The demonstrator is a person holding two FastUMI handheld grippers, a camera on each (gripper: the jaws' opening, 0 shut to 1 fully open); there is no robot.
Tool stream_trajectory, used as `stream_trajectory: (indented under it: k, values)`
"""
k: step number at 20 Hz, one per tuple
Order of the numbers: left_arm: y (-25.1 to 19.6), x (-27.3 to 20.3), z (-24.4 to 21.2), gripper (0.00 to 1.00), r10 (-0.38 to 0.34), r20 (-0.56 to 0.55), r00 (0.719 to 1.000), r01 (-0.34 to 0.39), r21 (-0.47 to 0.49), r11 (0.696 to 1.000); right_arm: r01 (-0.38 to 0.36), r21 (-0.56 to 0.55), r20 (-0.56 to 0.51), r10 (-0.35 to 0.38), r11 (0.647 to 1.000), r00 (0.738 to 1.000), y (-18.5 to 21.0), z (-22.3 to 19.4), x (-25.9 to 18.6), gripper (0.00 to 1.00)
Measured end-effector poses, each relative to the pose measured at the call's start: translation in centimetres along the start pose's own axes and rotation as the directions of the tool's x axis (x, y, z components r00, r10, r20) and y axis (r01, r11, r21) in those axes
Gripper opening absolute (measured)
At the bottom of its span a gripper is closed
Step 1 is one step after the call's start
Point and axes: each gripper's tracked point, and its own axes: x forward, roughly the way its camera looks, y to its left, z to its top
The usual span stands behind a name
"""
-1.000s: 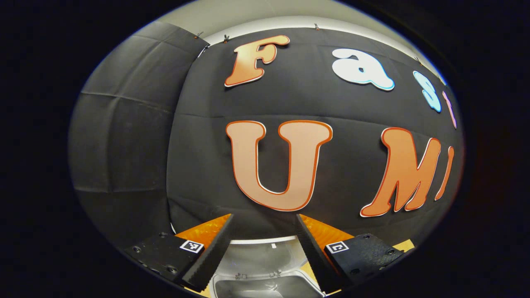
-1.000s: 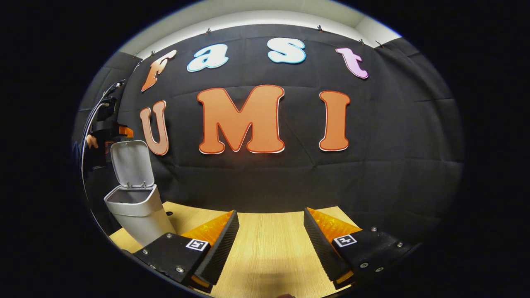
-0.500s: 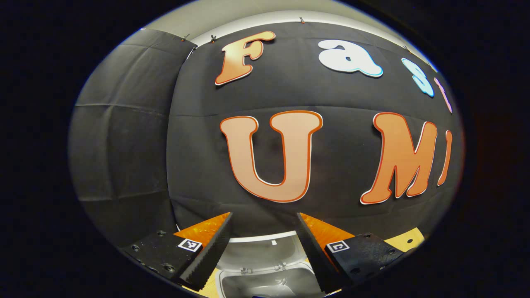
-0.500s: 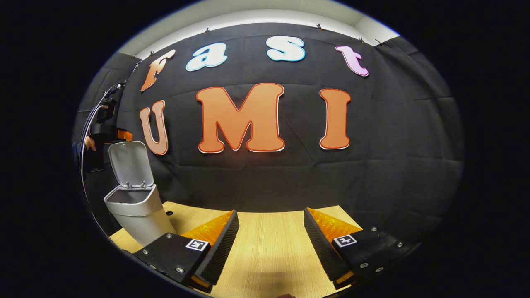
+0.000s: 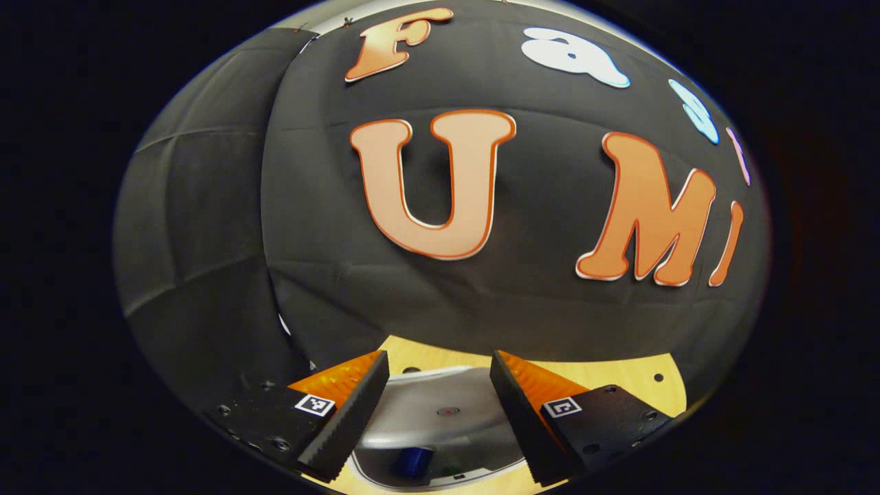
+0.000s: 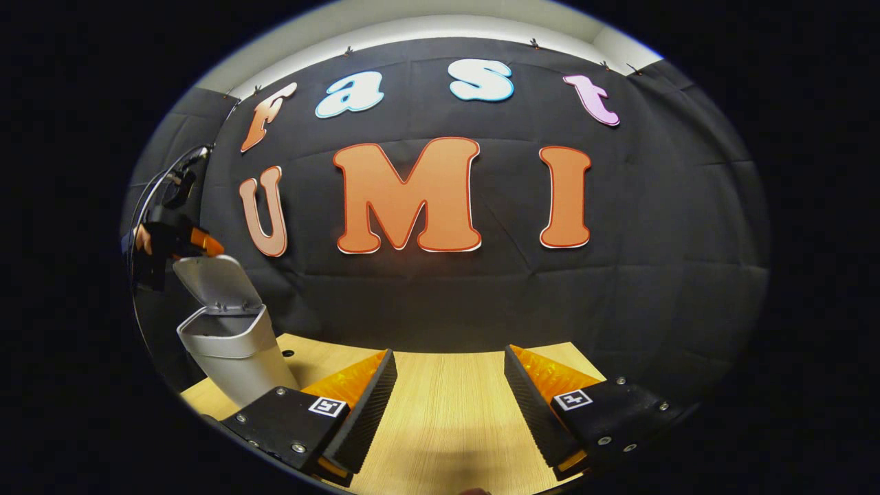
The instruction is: Press the lid of the desktop garbage bin to open it, pick up the crumpled paper on the desktop and throw it into the bin, then pick up the pop can on the desktop and drop it into the bin, and finally close the garbage bin lid.
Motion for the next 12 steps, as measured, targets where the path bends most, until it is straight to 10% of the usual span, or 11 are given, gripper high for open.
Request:
stream_trajectory:
  k: [12]
  values:
    - [-1.7, -1.6, -10.6, 0.94, -0.007, -0.156, 0.988, 0.010, 0.021, 1.000, -0.030, -0.012, -0.023, 0.030, 0.999, 0.999, 0.1, -0.8, 0.0, 0.93]
